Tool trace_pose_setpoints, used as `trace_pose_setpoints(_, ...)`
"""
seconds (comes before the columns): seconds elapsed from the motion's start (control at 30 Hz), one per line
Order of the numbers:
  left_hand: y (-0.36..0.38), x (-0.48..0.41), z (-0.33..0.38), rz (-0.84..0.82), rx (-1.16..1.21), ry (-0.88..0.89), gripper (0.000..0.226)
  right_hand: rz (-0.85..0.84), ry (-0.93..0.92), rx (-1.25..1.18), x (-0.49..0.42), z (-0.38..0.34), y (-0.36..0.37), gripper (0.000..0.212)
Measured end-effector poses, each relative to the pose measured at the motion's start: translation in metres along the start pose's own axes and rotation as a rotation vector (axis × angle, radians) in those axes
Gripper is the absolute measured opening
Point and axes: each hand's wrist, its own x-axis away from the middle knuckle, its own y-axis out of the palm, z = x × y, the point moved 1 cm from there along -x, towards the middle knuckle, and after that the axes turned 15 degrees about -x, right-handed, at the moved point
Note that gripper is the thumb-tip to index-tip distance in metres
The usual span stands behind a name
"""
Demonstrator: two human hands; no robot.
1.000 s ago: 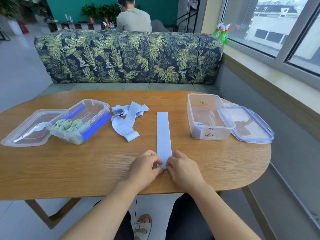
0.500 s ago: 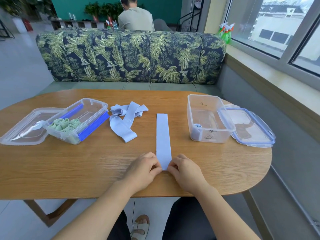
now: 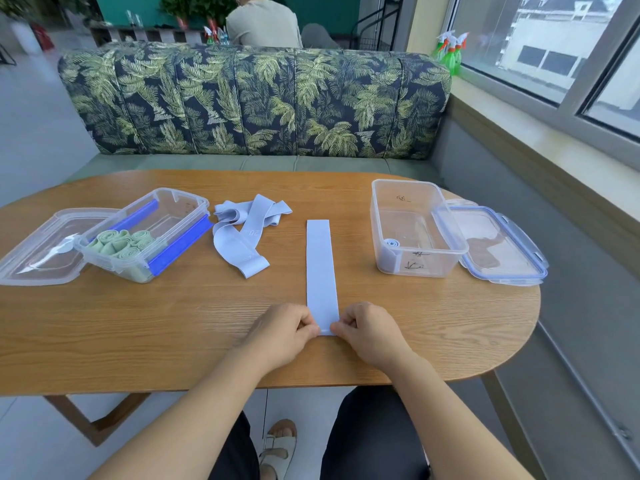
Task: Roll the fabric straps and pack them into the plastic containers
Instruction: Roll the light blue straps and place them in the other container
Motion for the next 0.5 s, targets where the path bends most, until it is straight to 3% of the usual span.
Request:
trace_pose_setpoints(0.17,-0.003,-0.008,-0.003,-0.027,0.017,-0.102,0.032,-0.037,0.088,-0.059,-0.007,-0.002,-0.003,0.031)
trace_pose_setpoints(0.33,-0.005,-0.006,-0.001,-0.004,0.035,-0.099,0.024,-0.067,0.133,-0.058,-0.011,-0.008,-0.005,0.048)
trace_pose_setpoints(0.4,-0.006,0.001,0.003,0.099,0.002,-0.006,0.014,-0.087,0.152,-0.047,-0.014,-0.01,-0.006,0.048)
trace_pose_setpoints(0.5,0.001,0.01,0.005,0.356,-0.215,0.317,0.008,-0.112,0.167,-0.047,-0.017,-0.011,-0.007,0.049)
